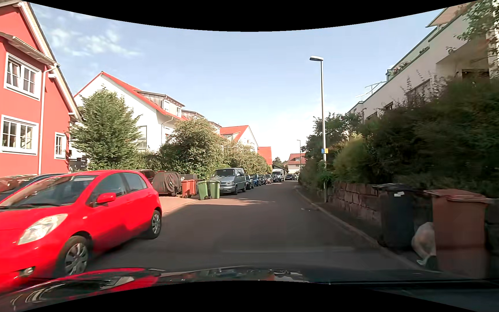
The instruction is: Follow the waypoints while adhering to traffic rules and regulations
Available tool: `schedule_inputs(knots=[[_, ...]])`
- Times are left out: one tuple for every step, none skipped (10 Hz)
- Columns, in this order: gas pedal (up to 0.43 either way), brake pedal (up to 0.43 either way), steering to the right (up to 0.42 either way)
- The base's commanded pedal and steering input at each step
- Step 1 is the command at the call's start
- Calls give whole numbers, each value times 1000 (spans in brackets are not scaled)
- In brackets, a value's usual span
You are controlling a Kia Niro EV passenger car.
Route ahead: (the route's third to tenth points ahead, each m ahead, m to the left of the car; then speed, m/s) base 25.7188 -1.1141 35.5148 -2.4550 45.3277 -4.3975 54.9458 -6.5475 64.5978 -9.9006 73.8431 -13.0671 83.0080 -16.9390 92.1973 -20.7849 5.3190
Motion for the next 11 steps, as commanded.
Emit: schedule_inputs(knots=[[98,0,14],[98,0,17],[98,0,17],[98,0,17],[98,0,17],[98,0,17],[98,0,17],[79,0,14],[79,0,13],[79,0,16],[79,0,24]])
